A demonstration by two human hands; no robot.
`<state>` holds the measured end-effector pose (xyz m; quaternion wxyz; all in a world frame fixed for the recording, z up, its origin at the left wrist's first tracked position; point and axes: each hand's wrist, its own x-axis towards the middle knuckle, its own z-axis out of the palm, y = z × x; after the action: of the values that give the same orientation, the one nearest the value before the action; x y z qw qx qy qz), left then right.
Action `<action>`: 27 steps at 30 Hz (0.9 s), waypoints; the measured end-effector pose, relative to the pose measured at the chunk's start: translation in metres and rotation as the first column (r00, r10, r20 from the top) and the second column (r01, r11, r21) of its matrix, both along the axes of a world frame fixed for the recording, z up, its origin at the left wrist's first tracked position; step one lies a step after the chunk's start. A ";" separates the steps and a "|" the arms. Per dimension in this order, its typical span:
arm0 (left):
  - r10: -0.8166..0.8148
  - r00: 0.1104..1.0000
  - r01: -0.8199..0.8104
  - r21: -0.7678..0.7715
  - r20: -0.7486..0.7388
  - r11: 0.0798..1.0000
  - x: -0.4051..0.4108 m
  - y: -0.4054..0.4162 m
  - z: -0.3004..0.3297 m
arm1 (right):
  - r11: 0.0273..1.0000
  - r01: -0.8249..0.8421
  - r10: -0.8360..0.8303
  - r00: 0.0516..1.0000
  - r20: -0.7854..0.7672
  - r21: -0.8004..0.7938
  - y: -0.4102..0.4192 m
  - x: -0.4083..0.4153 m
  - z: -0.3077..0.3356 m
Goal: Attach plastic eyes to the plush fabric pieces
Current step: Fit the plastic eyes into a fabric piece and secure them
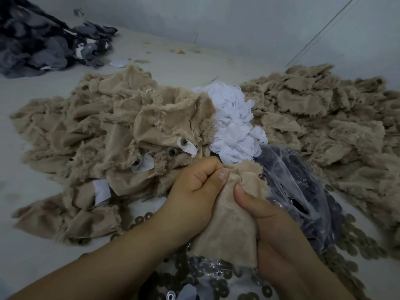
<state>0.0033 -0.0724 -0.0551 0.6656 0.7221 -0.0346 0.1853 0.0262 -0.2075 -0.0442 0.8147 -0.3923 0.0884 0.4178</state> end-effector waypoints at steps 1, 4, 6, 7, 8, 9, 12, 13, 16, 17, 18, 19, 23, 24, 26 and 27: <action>-0.008 1.000 0.008 -0.009 -0.004 1.000 0.000 0.001 -0.001 | 1.000 0.001 -0.001 1.000 0.018 0.005 0.000 0.001 0.000; -0.015 0.998 0.012 -0.051 -0.059 0.999 0.001 0.004 -0.001 | 0.999 -0.002 -0.001 0.998 0.059 0.040 -0.001 0.003 -0.002; 0.000 0.995 -0.006 -0.053 -0.103 0.999 0.003 0.007 -0.002 | 0.998 -0.002 -0.002 0.998 0.063 0.056 0.000 0.004 -0.003; 0.018 0.994 -0.022 -0.041 -0.104 0.999 0.004 0.009 -0.003 | 0.999 0.016 -0.019 0.996 0.082 0.040 0.000 0.004 -0.004; 0.036 0.995 -0.038 -0.026 -0.097 0.999 0.004 0.010 -0.004 | 0.999 0.035 -0.037 0.992 0.120 0.016 0.001 0.003 -0.004; 0.051 0.995 -0.053 -0.010 -0.090 0.999 0.004 0.010 -0.004 | 0.999 0.044 -0.041 0.984 0.172 -0.015 0.003 0.002 -0.004; 0.064 0.994 -0.066 -0.018 -0.089 0.998 0.005 0.010 -0.007 | 0.991 0.085 -0.053 0.963 0.265 -0.108 0.006 -0.001 -0.006; 0.050 0.994 -0.056 -0.060 -0.096 0.997 0.005 0.009 -0.007 | 0.987 0.113 -0.080 0.961 0.264 -0.116 0.006 0.000 -0.008; -0.001 0.998 -0.003 -0.068 -0.069 0.998 0.004 0.012 -0.011 | 0.987 0.129 -0.106 0.970 0.219 -0.096 0.004 0.005 -0.008; -0.026 0.997 0.023 -0.035 -0.067 0.999 0.003 0.012 -0.012 | 0.988 0.124 -0.103 0.973 0.206 -0.096 0.003 0.005 -0.007; -0.049 0.996 0.048 -0.004 -0.068 0.999 0.001 0.012 -0.014 | 0.987 0.123 -0.102 0.976 0.194 -0.100 0.002 0.005 -0.007; -0.064 0.996 0.065 0.018 -0.070 0.998 0.000 0.012 -0.015 | 0.987 0.123 -0.103 0.977 0.184 -0.100 0.002 0.005 -0.006; -0.047 0.995 0.040 -0.083 -0.089 0.996 0.000 0.010 -0.016 | 0.979 0.160 -0.141 0.979 0.148 -0.125 0.004 0.004 -0.005; -0.062 0.994 0.047 -0.152 -0.093 0.987 0.001 0.010 -0.016 | 0.977 0.171 -0.153 0.978 0.141 -0.125 0.004 0.004 -0.004; -0.101 0.990 0.073 -0.250 -0.099 0.966 0.002 0.010 -0.016 | 0.976 0.180 -0.163 0.978 0.132 -0.125 0.004 0.005 -0.004; -0.118 0.988 0.084 -0.284 -0.102 0.955 0.002 0.009 -0.017 | 0.976 0.178 -0.162 0.979 0.126 -0.126 0.004 0.004 -0.004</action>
<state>0.0051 -0.0631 -0.0718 0.7702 0.6280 -0.0057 0.1111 0.0306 -0.2033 -0.0484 0.8224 -0.4616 0.1032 0.3162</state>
